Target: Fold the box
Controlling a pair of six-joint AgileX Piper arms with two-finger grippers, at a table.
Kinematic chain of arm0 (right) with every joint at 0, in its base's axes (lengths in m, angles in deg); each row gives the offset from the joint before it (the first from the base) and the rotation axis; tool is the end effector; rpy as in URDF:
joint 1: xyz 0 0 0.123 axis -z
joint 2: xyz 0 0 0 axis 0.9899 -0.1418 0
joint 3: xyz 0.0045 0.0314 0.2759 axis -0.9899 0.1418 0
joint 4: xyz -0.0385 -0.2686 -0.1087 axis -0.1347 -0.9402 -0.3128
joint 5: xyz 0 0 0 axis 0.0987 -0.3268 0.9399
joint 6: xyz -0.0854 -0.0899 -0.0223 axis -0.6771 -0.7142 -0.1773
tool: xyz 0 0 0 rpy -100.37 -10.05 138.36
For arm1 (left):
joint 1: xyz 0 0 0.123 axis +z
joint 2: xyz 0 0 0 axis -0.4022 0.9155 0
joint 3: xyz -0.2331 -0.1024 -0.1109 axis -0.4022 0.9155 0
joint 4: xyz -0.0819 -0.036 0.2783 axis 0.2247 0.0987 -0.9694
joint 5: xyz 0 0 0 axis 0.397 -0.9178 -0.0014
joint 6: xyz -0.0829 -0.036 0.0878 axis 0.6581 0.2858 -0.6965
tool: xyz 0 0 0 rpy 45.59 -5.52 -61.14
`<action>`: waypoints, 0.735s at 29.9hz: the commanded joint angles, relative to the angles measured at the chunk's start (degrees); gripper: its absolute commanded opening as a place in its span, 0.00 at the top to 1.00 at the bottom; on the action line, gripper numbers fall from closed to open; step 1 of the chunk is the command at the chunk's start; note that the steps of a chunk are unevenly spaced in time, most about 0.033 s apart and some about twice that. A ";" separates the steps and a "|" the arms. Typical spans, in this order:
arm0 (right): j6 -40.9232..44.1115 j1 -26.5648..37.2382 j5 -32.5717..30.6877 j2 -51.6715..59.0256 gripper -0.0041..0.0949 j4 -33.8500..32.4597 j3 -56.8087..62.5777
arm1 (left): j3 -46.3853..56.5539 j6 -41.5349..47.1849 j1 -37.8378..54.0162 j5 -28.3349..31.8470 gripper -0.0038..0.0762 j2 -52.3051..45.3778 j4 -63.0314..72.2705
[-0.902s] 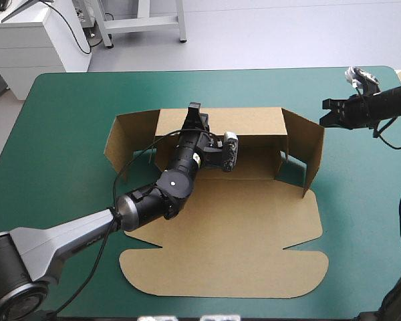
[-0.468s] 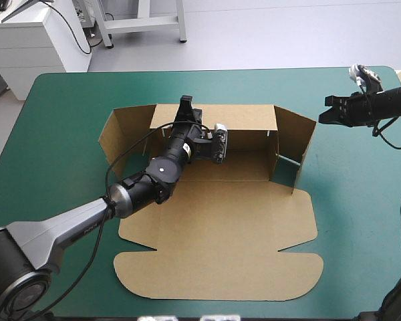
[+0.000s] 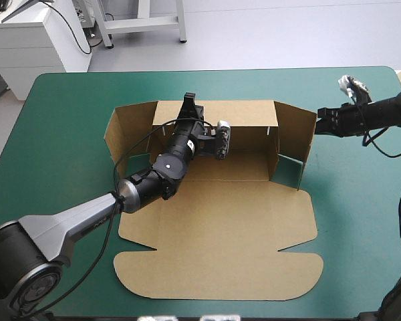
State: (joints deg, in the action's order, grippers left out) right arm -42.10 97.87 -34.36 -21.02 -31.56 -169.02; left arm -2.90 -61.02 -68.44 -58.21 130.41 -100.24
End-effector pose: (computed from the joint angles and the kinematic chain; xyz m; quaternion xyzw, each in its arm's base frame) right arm 0.4490 -0.0346 0.2336 -0.0262 0.9124 0.3423 0.2229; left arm 0.3682 -0.2865 0.2546 0.6380 0.4843 0.3470 0.4878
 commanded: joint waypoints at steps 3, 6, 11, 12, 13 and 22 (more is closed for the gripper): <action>-12.97 -0.22 3.51 9.06 0.98 11.87 6.83 | -1.32 -0.01 0.12 -2.44 0.96 -2.00 -2.49; -15.19 -0.33 3.49 11.72 0.98 11.97 9.62 | -1.32 -0.01 0.12 -2.81 0.96 -2.00 -2.49; -23.10 -0.33 5.67 15.58 0.98 13.25 15.75 | -1.32 -0.01 0.12 -2.48 0.96 -2.00 -2.49; -26.06 -0.44 6.25 16.23 0.98 14.29 17.00 | -1.32 -0.01 0.12 -2.40 0.96 -2.00 -2.49; -30.57 -0.76 7.24 17.37 0.98 15.48 18.94 | -1.32 -0.01 0.12 -2.08 0.96 -2.00 -2.49; -48.79 -8.15 23.73 24.66 0.98 16.53 31.48 | -1.32 -0.01 0.12 -0.55 0.96 -2.00 -2.49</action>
State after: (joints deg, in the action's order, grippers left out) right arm -85.45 91.82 -14.81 -0.06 -18.26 -139.07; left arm -2.90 -61.02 -68.44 -58.22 130.41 -100.29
